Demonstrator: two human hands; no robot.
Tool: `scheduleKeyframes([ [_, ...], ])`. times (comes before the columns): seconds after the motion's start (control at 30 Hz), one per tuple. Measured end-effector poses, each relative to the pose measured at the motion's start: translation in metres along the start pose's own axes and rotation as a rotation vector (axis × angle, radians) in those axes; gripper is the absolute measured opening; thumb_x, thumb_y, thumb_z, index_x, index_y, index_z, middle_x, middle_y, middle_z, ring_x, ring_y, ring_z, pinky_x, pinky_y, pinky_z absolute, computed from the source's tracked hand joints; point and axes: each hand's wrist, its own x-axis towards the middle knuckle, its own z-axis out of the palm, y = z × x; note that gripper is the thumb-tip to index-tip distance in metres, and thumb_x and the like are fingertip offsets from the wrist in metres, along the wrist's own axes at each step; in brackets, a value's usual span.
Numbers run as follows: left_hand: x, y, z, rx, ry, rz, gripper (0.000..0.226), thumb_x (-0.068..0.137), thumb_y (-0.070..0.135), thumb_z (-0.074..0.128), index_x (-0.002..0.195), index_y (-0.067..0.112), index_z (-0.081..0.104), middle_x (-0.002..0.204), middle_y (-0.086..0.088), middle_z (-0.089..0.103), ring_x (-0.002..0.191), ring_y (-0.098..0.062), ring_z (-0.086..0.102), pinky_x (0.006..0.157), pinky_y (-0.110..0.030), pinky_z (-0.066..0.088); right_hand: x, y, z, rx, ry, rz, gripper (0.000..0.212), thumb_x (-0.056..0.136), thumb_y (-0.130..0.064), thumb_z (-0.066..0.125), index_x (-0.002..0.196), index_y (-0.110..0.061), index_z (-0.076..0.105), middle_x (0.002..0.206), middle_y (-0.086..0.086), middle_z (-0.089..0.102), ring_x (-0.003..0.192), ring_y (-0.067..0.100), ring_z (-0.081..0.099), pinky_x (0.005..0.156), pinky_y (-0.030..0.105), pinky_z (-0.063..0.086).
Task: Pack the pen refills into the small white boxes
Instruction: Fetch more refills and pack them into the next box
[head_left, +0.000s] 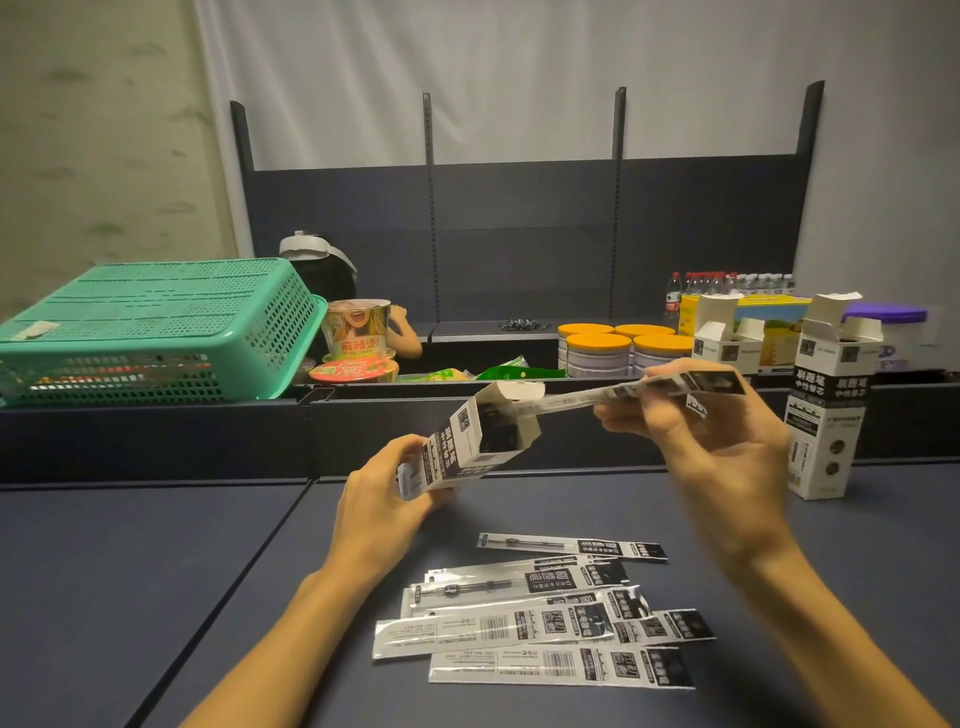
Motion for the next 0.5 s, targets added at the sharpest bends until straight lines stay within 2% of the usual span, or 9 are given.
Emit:
scheduleKeyframes([
  [0.13, 0.0012, 0.0009, 0.0006, 0.002, -0.008, -0.006, 0.046, 0.072, 0.034, 0.079, 0.113, 0.031, 0.057, 0.109, 0.016, 0.064, 0.099, -0.003, 0.061, 0.076, -0.006, 0.045, -0.0013, 0.0028, -0.0038, -0.065, -0.019, -0.024, 0.016, 0.089, 0.005, 0.056, 0.094, -0.007, 0.064, 0.081, 0.003, 0.074, 0.075, 0.026, 0.073, 0.072, 0.032, 0.059],
  [0.3, 0.0005, 0.0024, 0.0005, -0.005, -0.014, -0.001, 0.046, 0.073, 0.031, 0.08, 0.112, 0.033, 0.056, 0.108, 0.018, 0.063, 0.1, -0.001, 0.06, 0.077, -0.005, 0.044, -0.0026, 0.0037, -0.0053, -0.093, -0.063, -0.024, 0.017, 0.083, 0.001, 0.053, 0.095, -0.006, 0.064, 0.084, 0.005, 0.074, 0.077, 0.022, 0.073, 0.072, 0.028, 0.059],
  [0.37, 0.0007, 0.0018, 0.0013, -0.004, -0.022, -0.002, 0.046, 0.074, 0.03, 0.08, 0.113, 0.032, 0.056, 0.109, 0.017, 0.063, 0.1, -0.002, 0.06, 0.08, -0.008, 0.045, -0.0023, 0.0055, -0.0053, -0.103, -0.087, -0.015, 0.014, 0.084, -0.005, 0.057, 0.095, -0.004, 0.064, 0.085, 0.006, 0.073, 0.078, 0.022, 0.073, 0.072, 0.026, 0.058],
  [0.43, 0.0012, 0.0006, 0.0018, -0.01, -0.02, 0.002, 0.046, 0.074, 0.029, 0.08, 0.114, 0.031, 0.057, 0.111, 0.015, 0.064, 0.101, -0.004, 0.06, 0.082, -0.016, 0.049, -0.0023, 0.0072, -0.0051, -0.11, -0.112, -0.019, 0.021, 0.082, -0.016, 0.057, 0.096, -0.002, 0.064, 0.085, 0.005, 0.073, 0.08, 0.022, 0.073, 0.072, 0.026, 0.058],
  [0.5, 0.0016, 0.0007, 0.0015, -0.008, -0.016, 0.006, 0.047, 0.074, 0.029, 0.08, 0.115, 0.032, 0.056, 0.112, 0.016, 0.064, 0.102, -0.004, 0.06, 0.083, -0.017, 0.049, -0.002, 0.0078, -0.0055, -0.112, -0.119, -0.033, 0.025, 0.081, -0.017, 0.055, 0.096, 0.001, 0.063, 0.086, 0.005, 0.072, 0.08, 0.022, 0.073, 0.072, 0.026, 0.058],
])
